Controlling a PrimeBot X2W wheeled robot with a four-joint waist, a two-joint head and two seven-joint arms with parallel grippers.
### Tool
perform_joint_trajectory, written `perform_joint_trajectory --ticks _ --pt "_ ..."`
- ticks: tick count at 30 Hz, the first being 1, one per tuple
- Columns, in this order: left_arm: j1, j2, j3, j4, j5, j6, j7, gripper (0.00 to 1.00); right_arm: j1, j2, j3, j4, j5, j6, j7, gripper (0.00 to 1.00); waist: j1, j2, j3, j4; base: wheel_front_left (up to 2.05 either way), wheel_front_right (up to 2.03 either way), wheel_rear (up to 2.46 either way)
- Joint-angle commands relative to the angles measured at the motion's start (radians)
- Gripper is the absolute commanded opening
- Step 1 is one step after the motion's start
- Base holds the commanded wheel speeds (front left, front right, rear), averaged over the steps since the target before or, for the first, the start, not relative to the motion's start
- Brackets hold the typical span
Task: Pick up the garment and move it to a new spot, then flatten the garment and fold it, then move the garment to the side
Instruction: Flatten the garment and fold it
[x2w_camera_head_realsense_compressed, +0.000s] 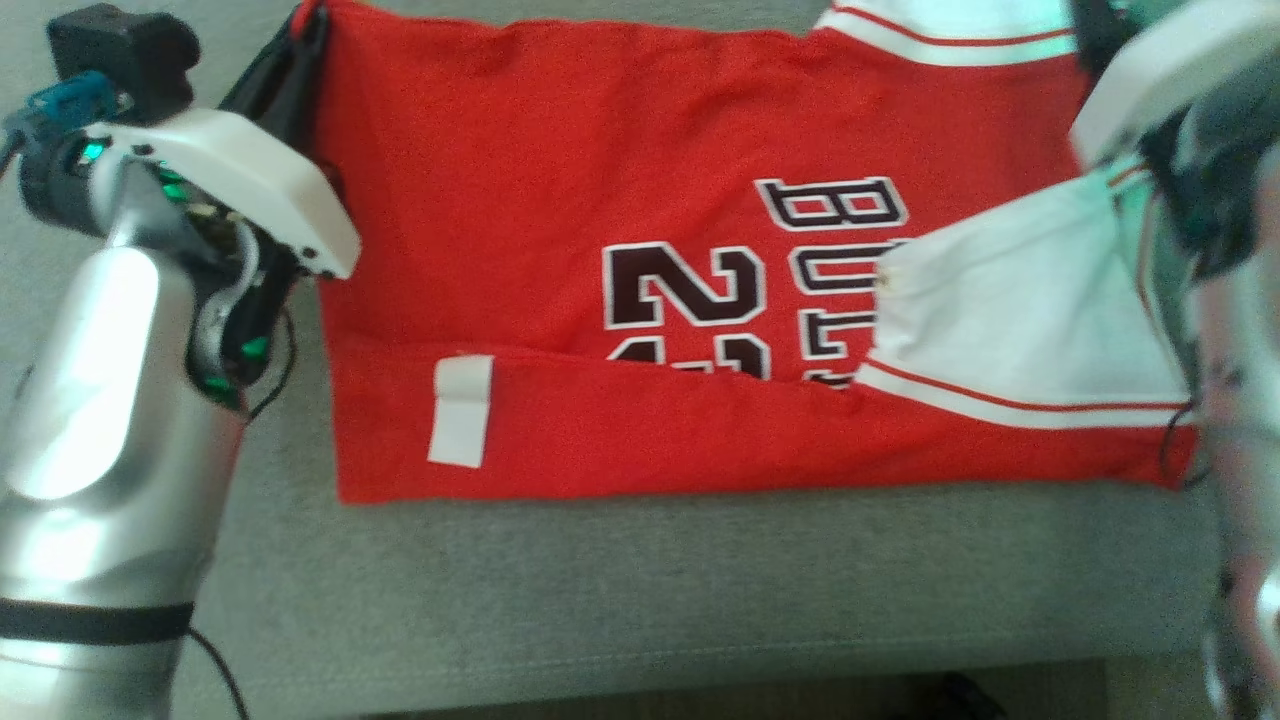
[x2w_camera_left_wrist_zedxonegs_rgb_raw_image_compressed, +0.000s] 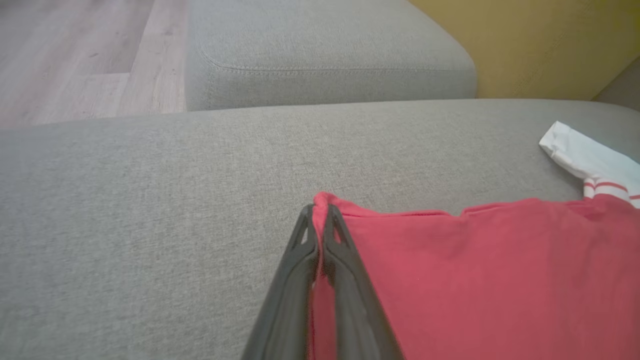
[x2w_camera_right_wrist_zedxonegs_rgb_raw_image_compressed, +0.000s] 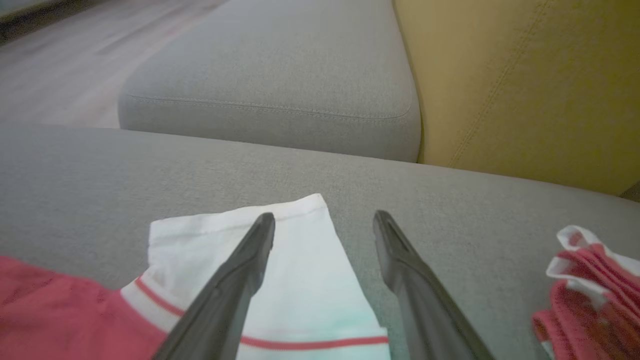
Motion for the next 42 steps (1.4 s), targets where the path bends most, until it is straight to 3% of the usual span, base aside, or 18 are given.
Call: perform_joint_trajectory --ticks 1,7,20,21,22,23,26,30,42 --pt "-0.018 0.019 0.034 -0.045 -0.004 0.005 -0.022 0.0 -0.064 -0.015 0.004 0.011 -0.005 0.007 0.039 1.0 -0.0001 0.0 0.021 0.047 0.0 0.0 0.0" --pt "-0.028 -0.044 -0.002 -0.039 -0.009 0.0 -0.059 0.0 -0.231 -0.066 -0.014 0.208 -0.017 0.007 0.174 1.0 -0.0001 0.0 0.053 0.134 0.0 0.0 0.0" --pt "-0.079 -0.113 -0.041 0.043 -0.012 -0.016 -0.122 0.0 -0.353 -0.092 -0.039 0.434 -0.061 0.007 0.289 1.0 -0.0001 0.0 0.085 0.189 0.0 0.0 0.0" --pt "-0.08 -0.114 -0.042 0.049 -0.012 -0.017 -0.125 0.0 -0.353 -0.093 -0.037 0.443 -0.06 0.007 0.297 0.81 -0.0001 0.0 0.083 0.188 0.0 0.0 0.0" --pt "-0.081 -0.114 -0.043 0.055 -0.013 -0.018 -0.127 0.0 -0.351 -0.094 -0.034 0.453 -0.058 0.007 0.306 0.47 -0.0001 0.0 0.081 0.187 0.0 0.0 0.0" --pt "-0.082 -0.114 -0.043 0.06 -0.013 -0.019 -0.13 0.0 -0.349 -0.094 -0.03 0.462 -0.055 0.007 0.316 0.31 -0.0001 0.0 0.077 0.185 0.0 0.0 0.0" --pt "-0.082 -0.107 -0.041 0.072 -0.016 -0.019 -0.133 0.0 -0.34 -0.086 -0.018 0.476 -0.04 0.007 0.343 0.0 -0.0001 0.0 0.066 0.173 0.0 0.0 0.0" --pt "-0.083 -0.098 -0.039 0.079 -0.018 -0.018 -0.135 0.0 -0.33 -0.084 0.001 0.473 -0.029 0.007 0.319 0.0 -0.0001 0.0 0.052 0.154 0.0 0.0 0.0" --pt "-0.055 -0.058 -0.008 0.097 -0.034 -0.008 -0.177 0.0 -0.264 -0.056 0.063 0.382 0.073 0.007 -0.009 0.0 -0.0001 0.0 -0.064 0.073 0.0 0.0 0.0"
